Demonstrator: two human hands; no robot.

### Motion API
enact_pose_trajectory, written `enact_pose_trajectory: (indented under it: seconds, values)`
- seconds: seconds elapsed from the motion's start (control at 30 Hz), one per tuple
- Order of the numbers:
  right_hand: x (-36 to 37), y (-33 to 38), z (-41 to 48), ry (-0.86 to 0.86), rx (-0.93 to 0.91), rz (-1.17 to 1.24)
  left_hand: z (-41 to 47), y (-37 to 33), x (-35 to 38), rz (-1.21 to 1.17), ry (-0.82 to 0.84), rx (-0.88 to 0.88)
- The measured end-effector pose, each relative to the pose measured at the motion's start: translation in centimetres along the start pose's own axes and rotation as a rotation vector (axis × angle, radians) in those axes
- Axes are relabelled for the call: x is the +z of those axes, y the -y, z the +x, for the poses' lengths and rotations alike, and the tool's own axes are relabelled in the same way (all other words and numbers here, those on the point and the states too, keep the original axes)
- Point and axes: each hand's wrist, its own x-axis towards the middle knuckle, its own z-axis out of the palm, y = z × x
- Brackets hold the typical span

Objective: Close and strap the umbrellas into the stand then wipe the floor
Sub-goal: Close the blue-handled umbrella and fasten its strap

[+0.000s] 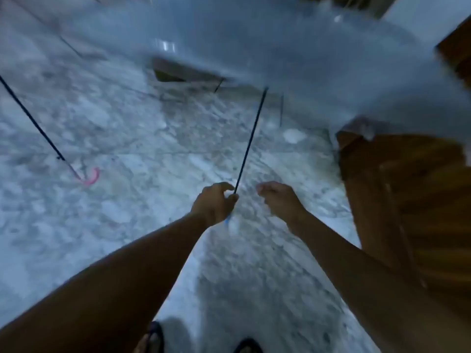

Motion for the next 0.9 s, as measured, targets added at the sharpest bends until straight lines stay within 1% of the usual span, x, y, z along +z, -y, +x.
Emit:
enact_pose_trajectory:
  seconds: [0.07, 0.13, 0.2, 0.23, 0.3, 0.33, 0.4, 0.47, 0.53, 0.6, 0.7, 0.8, 0.9]
  values:
    - [2.2, -1.0, 5.4, -0.03, -0.033, 0.036, 4.5, 1.7, 2.9, -0.093, 0.013, -0.048]
    - [3.5, -1.2, 10.3, -0.04, -0.022, 0.056, 8.5, 2.6, 5.6, -0.182, -0.009, -0.024]
    - [4.2, -0.7, 13.9, -0.056, -0.074, 0.102, 11.2, 2.9, 8.0, -0.251, -0.062, 0.052]
    - [4.2, -0.1, 15.1, -0.064, -0.112, 0.126, 12.2, 3.0, 8.8, -0.298, -0.107, 0.083]
    - [3.8, 1.5, 16.4, -0.064, -0.164, 0.16, 13.1, 2.6, 9.1, -0.403, -0.164, 0.075]
    - [3.4, 2.5, 16.4, -0.06, -0.179, 0.166, 13.0, 2.2, 8.8, -0.418, -0.181, 0.055]
    - [2.5, 3.9, 15.4, -0.075, -0.202, 0.169, 12.0, 1.5, 8.0, -0.356, -0.205, 0.045]
    - [1.2, 4.7, 13.2, -0.054, -0.23, 0.163, 9.4, 0.5, 6.5, -0.343, -0.181, 0.063]
    - [-0.2, 5.5, 9.8, 0.006, -0.23, 0.154, 5.6, -0.8, 4.7, -0.376, -0.128, 0.088]
    - [-1.7, 6.6, 5.4, 0.042, -0.185, 0.143, 0.9, -2.8, 2.6, -0.433, -0.065, 0.105]
    - [-3.5, 8.9, -2.2, 0.073, -0.099, 0.212, -6.5, -7.1, -1.5, -0.427, -0.008, 0.099]
    - [-5.6, 11.8, -10.9, 0.072, 0.001, 0.254, -14.0, -12.6, -7.1, -0.49, 0.122, 0.033]
    - [-7.9, 15.0, -20.3, 0.031, 0.065, 0.338, -20.7, -17.5, -12.7, -0.447, 0.249, 0.056]
